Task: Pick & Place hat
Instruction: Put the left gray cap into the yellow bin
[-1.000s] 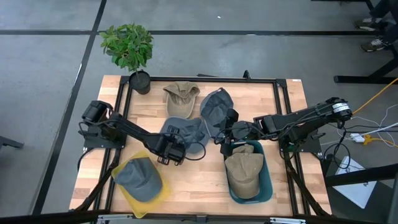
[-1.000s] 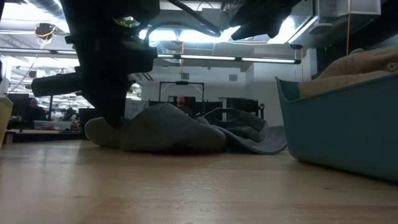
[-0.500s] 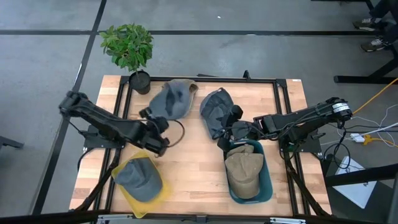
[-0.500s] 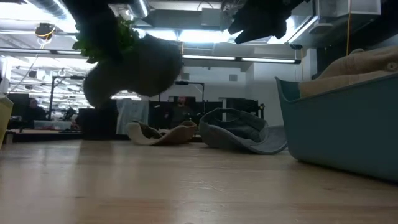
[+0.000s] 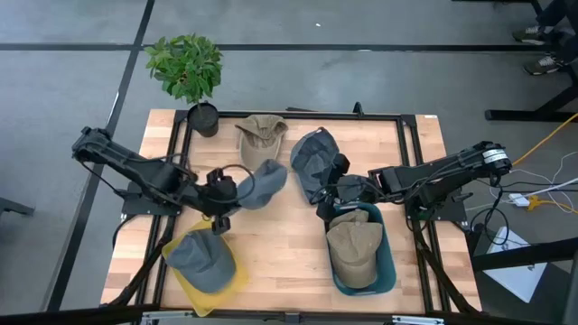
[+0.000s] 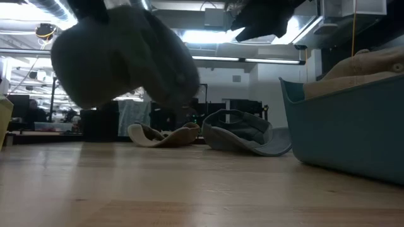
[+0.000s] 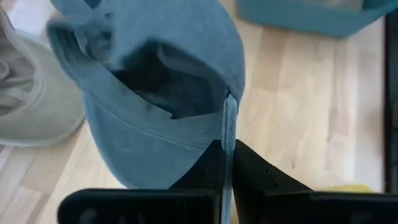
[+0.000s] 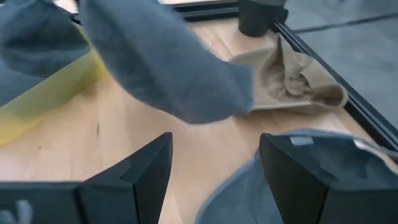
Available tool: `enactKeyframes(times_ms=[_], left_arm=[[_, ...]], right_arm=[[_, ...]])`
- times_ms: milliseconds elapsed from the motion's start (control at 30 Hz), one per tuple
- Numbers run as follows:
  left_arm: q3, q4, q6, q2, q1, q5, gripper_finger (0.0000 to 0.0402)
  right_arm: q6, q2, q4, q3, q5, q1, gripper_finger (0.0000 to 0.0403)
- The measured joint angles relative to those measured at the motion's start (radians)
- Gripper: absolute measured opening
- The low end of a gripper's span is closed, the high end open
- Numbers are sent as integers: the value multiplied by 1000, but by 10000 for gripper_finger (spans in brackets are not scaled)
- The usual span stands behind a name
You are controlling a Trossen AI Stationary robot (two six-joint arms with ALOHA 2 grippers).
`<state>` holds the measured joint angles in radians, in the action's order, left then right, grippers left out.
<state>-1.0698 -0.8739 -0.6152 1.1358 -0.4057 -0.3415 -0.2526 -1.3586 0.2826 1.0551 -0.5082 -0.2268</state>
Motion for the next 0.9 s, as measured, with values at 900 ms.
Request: enactKeyframes(times_ms=[900], left_arm=[[0,275,128,-134,15,-144,10]], right_arm=[[260,-55,-407,0,-39,88,239]])
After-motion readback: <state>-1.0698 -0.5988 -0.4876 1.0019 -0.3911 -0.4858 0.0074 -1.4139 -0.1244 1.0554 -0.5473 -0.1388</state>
